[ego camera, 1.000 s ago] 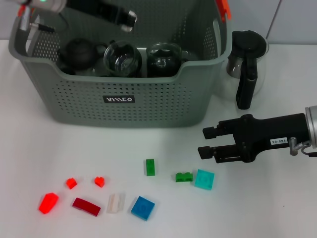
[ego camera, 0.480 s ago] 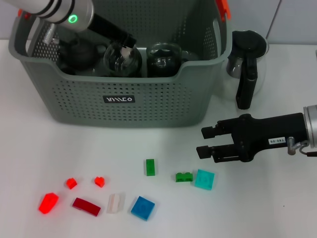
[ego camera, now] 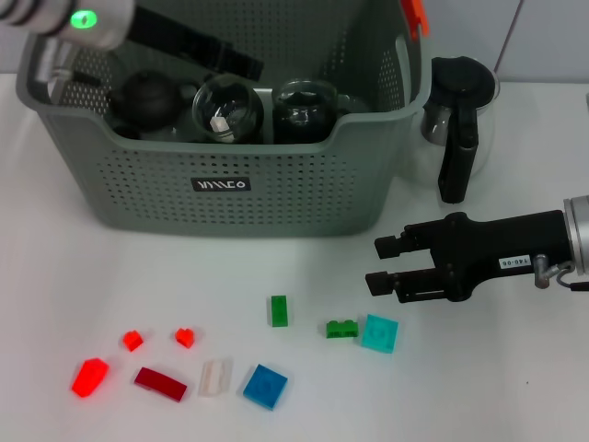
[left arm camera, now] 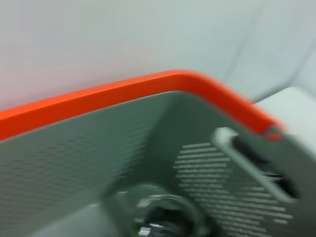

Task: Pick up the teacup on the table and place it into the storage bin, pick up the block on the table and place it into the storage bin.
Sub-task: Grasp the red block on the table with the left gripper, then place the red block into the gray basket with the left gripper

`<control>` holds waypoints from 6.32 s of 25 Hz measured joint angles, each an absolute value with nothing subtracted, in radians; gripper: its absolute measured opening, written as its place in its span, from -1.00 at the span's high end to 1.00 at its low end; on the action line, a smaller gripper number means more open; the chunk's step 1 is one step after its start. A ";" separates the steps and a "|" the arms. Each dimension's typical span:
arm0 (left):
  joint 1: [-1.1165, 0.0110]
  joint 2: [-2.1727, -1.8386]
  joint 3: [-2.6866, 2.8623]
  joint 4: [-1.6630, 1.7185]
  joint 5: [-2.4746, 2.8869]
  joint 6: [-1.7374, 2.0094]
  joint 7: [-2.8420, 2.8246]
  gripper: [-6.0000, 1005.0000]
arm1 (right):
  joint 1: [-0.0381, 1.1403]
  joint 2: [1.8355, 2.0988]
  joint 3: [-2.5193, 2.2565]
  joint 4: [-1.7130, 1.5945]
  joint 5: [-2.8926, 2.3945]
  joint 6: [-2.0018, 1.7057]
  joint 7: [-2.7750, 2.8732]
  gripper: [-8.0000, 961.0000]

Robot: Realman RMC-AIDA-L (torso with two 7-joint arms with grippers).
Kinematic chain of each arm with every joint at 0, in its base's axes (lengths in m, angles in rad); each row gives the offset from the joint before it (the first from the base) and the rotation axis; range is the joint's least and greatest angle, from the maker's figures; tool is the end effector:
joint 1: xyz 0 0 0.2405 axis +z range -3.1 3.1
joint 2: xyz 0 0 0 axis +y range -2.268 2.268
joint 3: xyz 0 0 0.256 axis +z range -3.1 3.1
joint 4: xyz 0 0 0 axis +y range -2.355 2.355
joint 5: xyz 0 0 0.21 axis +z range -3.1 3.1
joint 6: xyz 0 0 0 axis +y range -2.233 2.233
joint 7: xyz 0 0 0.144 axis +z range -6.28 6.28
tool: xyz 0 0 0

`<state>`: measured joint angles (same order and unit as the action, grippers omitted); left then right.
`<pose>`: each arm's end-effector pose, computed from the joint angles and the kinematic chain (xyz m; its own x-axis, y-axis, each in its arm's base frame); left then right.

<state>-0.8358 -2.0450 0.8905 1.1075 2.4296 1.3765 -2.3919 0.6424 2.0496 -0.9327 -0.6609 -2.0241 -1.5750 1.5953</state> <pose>-0.1448 0.4380 0.0598 0.7432 0.6059 0.2837 0.6666 -0.6343 -0.3916 0.2217 0.3412 -0.0221 0.8537 -0.4138 -0.3161 -0.4202 -0.9060 0.0509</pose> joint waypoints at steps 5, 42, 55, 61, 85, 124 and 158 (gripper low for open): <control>-0.724 -2.031 0.832 1.298 2.301 1.642 -2.362 -0.06 | 0.642 2.048 -0.933 -0.661 -2.025 -1.574 1.595 -0.35; -0.598 -2.135 1.118 1.416 2.853 2.026 -2.446 -0.04 | 0.634 2.044 -0.934 -0.666 -2.025 -1.564 1.588 -0.35; -0.621 -2.119 1.219 1.292 2.858 1.941 -2.615 0.00 | 0.634 2.043 -0.940 -0.661 -2.033 -1.552 1.586 -0.34; -0.649 -2.101 1.216 1.223 2.859 1.910 -2.710 0.10 | 0.634 2.044 -0.940 -0.659 -2.042 -1.552 1.586 -0.34; -0.656 -2.083 1.229 1.138 2.861 1.824 -2.715 0.11 | 0.632 2.045 -0.936 -0.660 -2.049 -1.551 1.586 -0.34; -0.691 -2.067 1.277 1.032 2.862 1.768 -2.730 0.16 | 0.634 2.043 -0.940 -0.660 -2.051 -1.538 1.586 -0.34; -0.752 -2.060 0.741 1.410 2.673 2.048 -2.425 0.53 | 0.635 2.046 -0.932 -0.663 -2.051 -1.536 1.594 -0.34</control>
